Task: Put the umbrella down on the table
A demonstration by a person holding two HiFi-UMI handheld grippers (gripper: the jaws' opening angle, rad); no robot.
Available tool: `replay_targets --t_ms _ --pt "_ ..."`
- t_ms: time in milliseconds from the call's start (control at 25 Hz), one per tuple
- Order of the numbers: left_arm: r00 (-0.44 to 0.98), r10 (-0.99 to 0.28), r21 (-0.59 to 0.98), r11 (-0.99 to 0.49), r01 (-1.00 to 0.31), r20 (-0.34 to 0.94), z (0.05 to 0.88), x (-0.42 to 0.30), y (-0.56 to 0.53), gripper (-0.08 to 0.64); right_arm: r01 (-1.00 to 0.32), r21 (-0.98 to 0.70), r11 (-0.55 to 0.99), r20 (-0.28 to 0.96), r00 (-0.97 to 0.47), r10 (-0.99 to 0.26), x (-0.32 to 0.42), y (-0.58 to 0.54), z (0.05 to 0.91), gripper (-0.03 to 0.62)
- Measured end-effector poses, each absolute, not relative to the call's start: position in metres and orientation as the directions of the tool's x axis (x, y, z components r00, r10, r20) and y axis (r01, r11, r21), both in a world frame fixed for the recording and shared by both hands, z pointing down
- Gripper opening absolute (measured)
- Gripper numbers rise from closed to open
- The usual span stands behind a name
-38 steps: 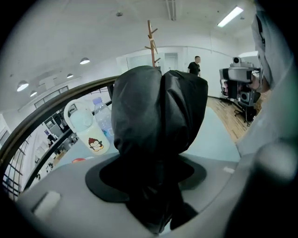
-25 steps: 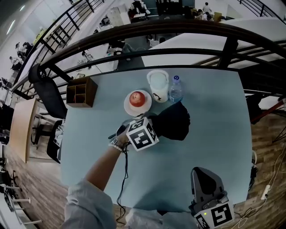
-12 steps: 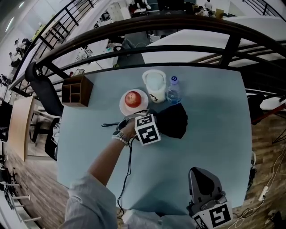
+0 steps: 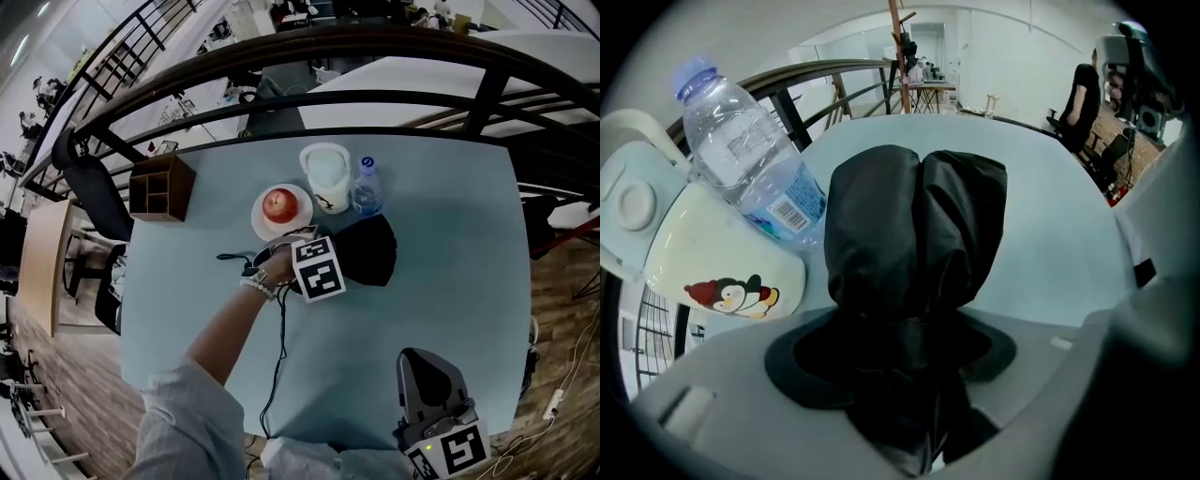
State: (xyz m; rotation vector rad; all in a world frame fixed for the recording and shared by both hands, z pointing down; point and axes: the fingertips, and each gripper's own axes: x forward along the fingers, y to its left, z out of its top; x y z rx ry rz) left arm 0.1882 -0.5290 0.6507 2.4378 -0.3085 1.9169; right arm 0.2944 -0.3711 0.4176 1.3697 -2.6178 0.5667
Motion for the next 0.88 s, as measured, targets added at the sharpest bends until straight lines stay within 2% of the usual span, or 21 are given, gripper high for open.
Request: replay_targets --t_ms 520,880 --pt "0.277 -0.161 -0.093 -0.965 -0.244 0.947 0.624 0.185 -0.524 0.295 -0.808 -0.265 0.527 0.264 -0.586 -0.766 0.281 -0.353 0.406 0.0" --pt "0.366 -0.252 -0.135 -0.939 -0.317 0.896 0.583 0.184 -0.512 0.291 -0.802 -0.244 0.545 0.235 -0.595 -0.769 0.263 -0.333 0.388 0.0"
